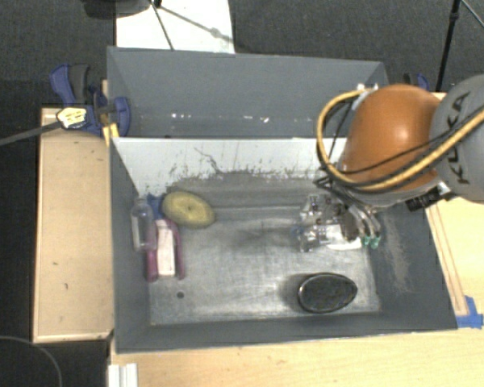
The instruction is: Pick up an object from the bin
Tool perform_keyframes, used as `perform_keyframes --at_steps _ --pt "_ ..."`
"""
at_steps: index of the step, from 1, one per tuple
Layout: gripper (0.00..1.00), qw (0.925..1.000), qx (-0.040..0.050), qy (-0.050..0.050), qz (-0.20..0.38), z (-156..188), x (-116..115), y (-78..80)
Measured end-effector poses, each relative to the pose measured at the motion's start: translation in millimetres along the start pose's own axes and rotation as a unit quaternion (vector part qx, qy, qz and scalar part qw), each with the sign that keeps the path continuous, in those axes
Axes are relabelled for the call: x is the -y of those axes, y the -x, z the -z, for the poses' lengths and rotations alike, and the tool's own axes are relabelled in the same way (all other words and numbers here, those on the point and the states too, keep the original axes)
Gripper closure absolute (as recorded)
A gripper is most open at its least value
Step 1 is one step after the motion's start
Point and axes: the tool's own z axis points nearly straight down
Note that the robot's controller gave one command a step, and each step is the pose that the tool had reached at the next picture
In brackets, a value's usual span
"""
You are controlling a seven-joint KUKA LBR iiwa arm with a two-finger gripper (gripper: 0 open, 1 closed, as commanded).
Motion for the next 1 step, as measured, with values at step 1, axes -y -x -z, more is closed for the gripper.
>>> perform_keyframes --at_steps 1 --pt "1.0 0.9958 -0.0017 0.001 0.091 47.2 0.2 11.3"
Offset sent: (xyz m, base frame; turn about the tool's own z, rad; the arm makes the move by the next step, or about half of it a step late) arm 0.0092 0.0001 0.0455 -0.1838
